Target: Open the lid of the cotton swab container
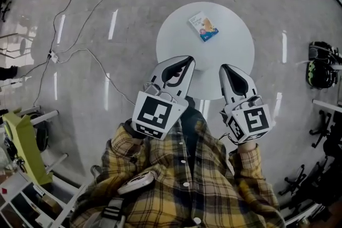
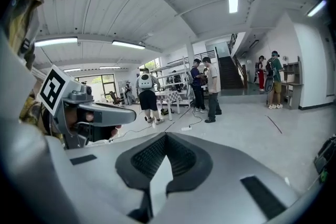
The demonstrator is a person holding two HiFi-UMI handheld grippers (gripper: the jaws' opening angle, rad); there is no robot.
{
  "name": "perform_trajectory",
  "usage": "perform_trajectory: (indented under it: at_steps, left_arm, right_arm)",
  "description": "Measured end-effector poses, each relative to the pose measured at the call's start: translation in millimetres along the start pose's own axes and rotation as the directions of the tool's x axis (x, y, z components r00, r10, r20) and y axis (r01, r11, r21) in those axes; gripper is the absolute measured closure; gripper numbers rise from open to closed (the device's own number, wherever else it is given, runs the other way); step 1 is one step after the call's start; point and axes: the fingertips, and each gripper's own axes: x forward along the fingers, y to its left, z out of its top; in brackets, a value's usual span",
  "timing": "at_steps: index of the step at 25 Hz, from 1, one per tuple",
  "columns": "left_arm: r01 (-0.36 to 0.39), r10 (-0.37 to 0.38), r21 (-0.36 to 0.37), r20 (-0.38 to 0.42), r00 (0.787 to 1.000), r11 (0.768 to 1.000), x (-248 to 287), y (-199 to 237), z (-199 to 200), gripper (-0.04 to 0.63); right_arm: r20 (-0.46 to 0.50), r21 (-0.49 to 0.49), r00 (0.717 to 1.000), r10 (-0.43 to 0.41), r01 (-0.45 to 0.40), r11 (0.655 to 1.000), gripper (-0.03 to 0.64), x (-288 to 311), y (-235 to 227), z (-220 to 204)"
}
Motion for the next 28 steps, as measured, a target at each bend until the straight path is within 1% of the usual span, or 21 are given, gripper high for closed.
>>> perform_trajectory:
  at_steps: [4,7,11,16,21,24,28]
  left_arm:
    - [-0.023,0.023,0.013,-0.041,0.999,1.000,6,9,-26,0.575]
    - [-0.031,0.033,0.027,-0.069,0.997,0.999,15,15,-45,0.575]
    - [-0.013,0.015,0.030,-0.086,0.996,0.999,33,20,-70,0.575]
    - [0.019,-0.016,0.033,-0.088,0.996,0.999,56,16,-98,0.575]
    - [0.013,-0.013,-0.002,-0.130,0.991,1.000,74,24,-131,0.575]
    - [0.012,-0.015,-0.021,-0.143,0.990,1.000,78,30,-146,0.575]
    - [0.021,-0.024,-0.017,-0.175,0.984,1.000,81,33,-165,0.575]
  right_arm:
    - [-0.041,-0.025,0.999,0.009,-0.010,1.000,0.601,9,-5,-25]
    - [-0.064,-0.039,0.998,-0.004,0.001,0.999,0.601,15,-14,-44]
    - [-0.084,-0.038,0.996,-0.021,0.018,0.999,0.601,25,-27,-68]
    - [-0.104,-0.021,0.994,-0.037,0.035,0.999,0.601,38,-34,-97]
    - [-0.123,0.023,0.992,-0.039,0.042,0.999,0.601,54,-43,-121]
    - [-0.127,0.027,0.991,-0.046,0.050,0.998,0.601,61,-48,-128]
    - [-0.134,0.032,0.990,-0.053,0.058,0.998,0.601,65,-52,-136]
